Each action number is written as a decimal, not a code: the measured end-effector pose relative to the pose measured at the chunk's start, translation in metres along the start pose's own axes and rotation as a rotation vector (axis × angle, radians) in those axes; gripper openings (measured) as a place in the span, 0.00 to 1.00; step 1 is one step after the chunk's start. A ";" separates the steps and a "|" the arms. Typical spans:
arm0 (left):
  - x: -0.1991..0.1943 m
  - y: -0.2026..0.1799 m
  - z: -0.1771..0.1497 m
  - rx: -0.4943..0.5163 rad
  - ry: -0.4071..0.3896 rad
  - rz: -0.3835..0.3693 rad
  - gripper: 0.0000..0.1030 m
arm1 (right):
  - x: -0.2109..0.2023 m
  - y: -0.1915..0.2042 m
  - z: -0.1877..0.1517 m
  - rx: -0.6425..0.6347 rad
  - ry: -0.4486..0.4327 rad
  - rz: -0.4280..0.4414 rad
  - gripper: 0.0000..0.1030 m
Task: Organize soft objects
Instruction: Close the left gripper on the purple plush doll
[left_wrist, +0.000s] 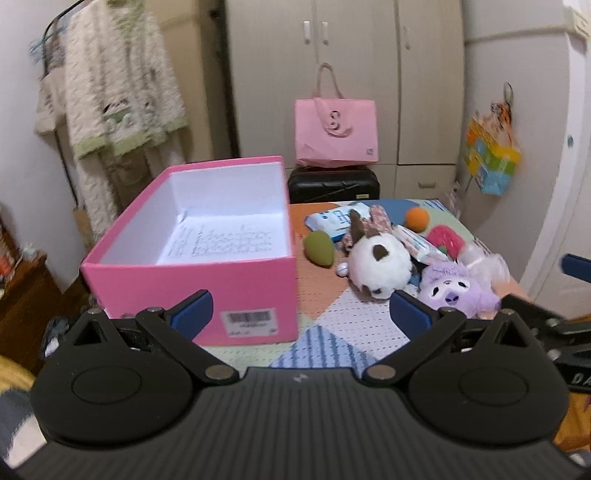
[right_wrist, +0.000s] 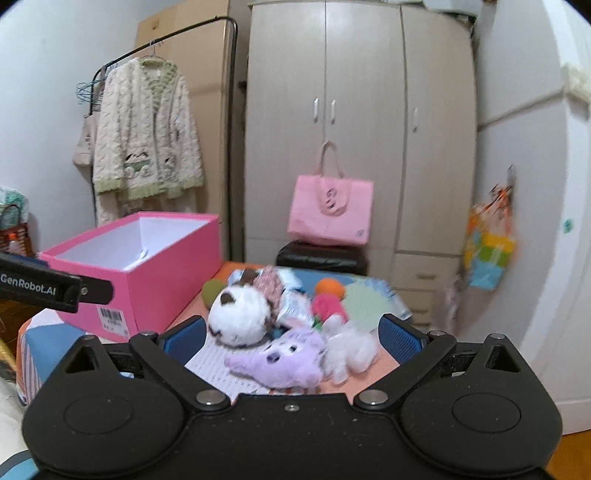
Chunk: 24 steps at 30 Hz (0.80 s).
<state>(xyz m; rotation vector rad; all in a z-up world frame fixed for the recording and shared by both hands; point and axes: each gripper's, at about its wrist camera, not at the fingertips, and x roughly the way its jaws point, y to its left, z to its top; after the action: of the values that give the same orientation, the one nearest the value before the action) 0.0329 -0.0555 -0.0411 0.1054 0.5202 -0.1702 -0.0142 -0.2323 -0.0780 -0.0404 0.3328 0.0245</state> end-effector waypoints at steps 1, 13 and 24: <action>0.006 -0.004 0.000 0.010 -0.001 -0.011 1.00 | 0.007 -0.003 -0.005 0.004 0.001 0.023 0.98; 0.060 -0.050 -0.002 0.024 0.063 -0.341 1.00 | 0.058 -0.009 -0.035 -0.043 0.080 0.199 0.97; 0.114 -0.079 0.000 0.032 0.172 -0.513 0.97 | 0.089 -0.020 -0.051 -0.056 0.084 0.256 0.85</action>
<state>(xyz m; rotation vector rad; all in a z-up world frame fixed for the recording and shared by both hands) 0.1152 -0.1480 -0.1027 0.0155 0.7103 -0.6751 0.0538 -0.2531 -0.1550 -0.0541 0.4196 0.2865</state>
